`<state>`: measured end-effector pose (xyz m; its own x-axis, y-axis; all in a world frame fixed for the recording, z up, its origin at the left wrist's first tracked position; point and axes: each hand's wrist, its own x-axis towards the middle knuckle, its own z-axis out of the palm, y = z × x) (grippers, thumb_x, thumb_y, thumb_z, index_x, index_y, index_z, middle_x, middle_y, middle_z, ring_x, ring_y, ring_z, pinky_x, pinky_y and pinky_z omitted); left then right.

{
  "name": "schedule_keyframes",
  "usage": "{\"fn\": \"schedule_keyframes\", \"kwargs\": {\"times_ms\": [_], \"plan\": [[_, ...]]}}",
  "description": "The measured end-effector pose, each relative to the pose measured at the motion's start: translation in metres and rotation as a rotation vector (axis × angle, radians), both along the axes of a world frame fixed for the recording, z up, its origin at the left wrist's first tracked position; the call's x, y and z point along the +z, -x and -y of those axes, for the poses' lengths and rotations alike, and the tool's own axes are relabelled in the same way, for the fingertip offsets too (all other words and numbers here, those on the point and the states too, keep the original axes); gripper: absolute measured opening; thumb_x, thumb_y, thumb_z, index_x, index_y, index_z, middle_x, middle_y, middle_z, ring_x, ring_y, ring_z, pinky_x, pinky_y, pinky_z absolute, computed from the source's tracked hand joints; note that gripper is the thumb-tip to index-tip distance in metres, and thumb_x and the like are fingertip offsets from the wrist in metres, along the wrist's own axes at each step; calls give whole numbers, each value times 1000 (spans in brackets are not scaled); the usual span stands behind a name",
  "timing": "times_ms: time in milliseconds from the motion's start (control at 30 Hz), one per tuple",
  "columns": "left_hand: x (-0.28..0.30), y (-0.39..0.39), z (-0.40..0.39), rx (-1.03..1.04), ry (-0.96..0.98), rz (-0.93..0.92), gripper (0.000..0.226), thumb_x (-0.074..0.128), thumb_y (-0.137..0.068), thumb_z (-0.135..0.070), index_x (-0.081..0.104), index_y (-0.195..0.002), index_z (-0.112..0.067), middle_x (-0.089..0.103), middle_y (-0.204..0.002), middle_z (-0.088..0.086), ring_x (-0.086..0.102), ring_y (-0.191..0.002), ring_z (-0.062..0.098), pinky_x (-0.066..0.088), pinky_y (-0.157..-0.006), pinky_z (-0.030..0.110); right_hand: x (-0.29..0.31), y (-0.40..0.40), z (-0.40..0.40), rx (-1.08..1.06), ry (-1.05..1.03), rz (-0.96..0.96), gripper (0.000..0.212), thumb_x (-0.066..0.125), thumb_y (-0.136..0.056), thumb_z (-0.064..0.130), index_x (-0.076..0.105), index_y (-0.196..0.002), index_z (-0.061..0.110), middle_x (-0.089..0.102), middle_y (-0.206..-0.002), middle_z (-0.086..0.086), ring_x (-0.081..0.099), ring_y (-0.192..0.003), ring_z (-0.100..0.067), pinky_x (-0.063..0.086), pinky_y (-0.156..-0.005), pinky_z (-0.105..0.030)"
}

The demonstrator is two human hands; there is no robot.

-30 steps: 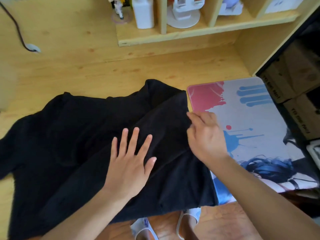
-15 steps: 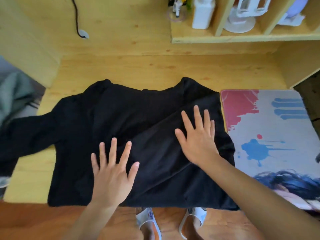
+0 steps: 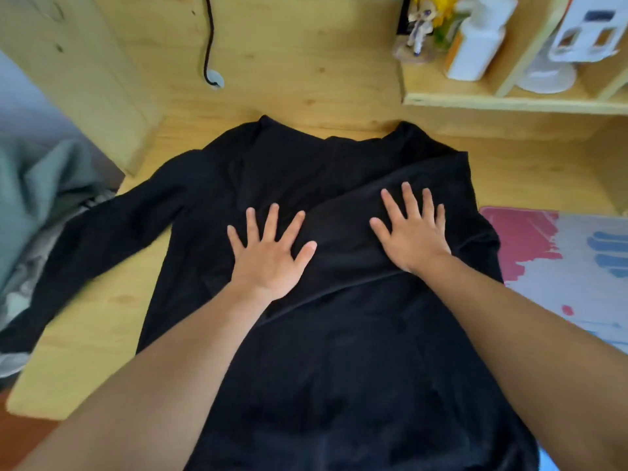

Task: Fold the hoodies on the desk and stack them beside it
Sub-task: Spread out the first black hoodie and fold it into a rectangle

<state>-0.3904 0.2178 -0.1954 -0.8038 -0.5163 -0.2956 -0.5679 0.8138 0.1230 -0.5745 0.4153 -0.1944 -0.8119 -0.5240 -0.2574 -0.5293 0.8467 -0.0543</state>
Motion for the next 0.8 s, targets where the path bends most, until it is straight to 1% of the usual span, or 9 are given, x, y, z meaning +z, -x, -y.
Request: {"fn": "schedule_keyframes", "kwargs": {"times_ms": [100, 233, 367, 433, 500, 567, 633, 700, 800], "plan": [[14, 10, -1, -20, -51, -14, 68, 1, -94, -76, -13, -156, -52, -22, -169, -3, -22, -154, 36, -5, -121, 65, 13, 13, 8, -11, -36, -1, 71, 7, -98, 69, -10, -159, 38, -19, -168, 0, -18, -153, -34, -5, -123, -58], [15, -59, -16, 34, 94, -152, 66, 2, -99, -70, -1, -160, -44, -7, -171, 4, -10, -156, 39, -3, -122, 63, 30, -50, 3, 85, 174, -34, 69, 14, -100, 66, -6, -160, 37, -18, -168, 2, -21, -153, -31, -10, -123, -52], [-1, -144, 15, 65, 50, -31, 69, 4, -101, -67, 15, -162, -35, 17, -169, 13, 12, -155, 40, 20, -122, 60, 8, -89, -30, 180, -31, 6, 73, 1, -96, 71, -12, -159, 36, -20, -168, 1, -19, -153, -29, -4, -125, -53], [1, -169, 33, 62, 51, -90, 65, 16, -105, -61, 28, -160, -29, 24, -166, 15, 18, -154, 37, 26, -121, 56, 10, -88, -26, 92, -44, 25, 72, 13, -98, 67, -4, -160, 36, -16, -168, 1, -17, -154, -30, -4, -125, -53], [11, -188, 53, 232, 130, -241, 55, 45, -103, -45, 41, -153, -22, 35, -158, 19, 28, -147, 40, 28, -119, 54, 22, -97, -3, 18, 42, 38, 71, 31, -99, 57, 11, -161, 30, -8, -169, -2, -13, -154, -30, -6, -125, -52], [21, -204, 75, 542, 137, -364, 55, 61, -96, -28, 46, -147, -12, 42, -146, 25, 37, -134, 45, 32, -111, 56, 32, -114, 30, 66, 190, 32, 68, 36, -100, 51, 15, -161, 27, -4, -169, -4, -11, -155, -27, -6, -125, -48], [29, -217, 98, 886, 56, -340, 57, 58, -96, -30, 43, -145, -7, 43, -142, 29, 39, -129, 48, 33, -106, 57, 28, -133, 60, 165, 235, 69, 67, 31, -102, 52, 9, -161, 29, -9, -169, -2, -14, -154, -25, -7, -125, -47], [34, -223, 119, 1147, -57, -228, 58, 47, -98, -41, 39, -147, -10, 43, -145, 27, 38, -133, 47, 32, -107, 57, 10, -148, 75, 214, 143, 26, 68, 23, -102, 57, 5, -162, 29, -12, -169, -3, -13, -155, -28, -4, -125, -50], [45, -220, 142, 1276, -188, -162, 63, 38, -97, -46, 29, -155, -26, 41, -150, 23, 34, -138, 44, 27, -111, 57, -6, -154, 75, 197, 76, -90, 69, 20, -102, 58, 8, -162, 27, -5, -169, -6, -5, -155, -32, 2, -126, -52]]}}
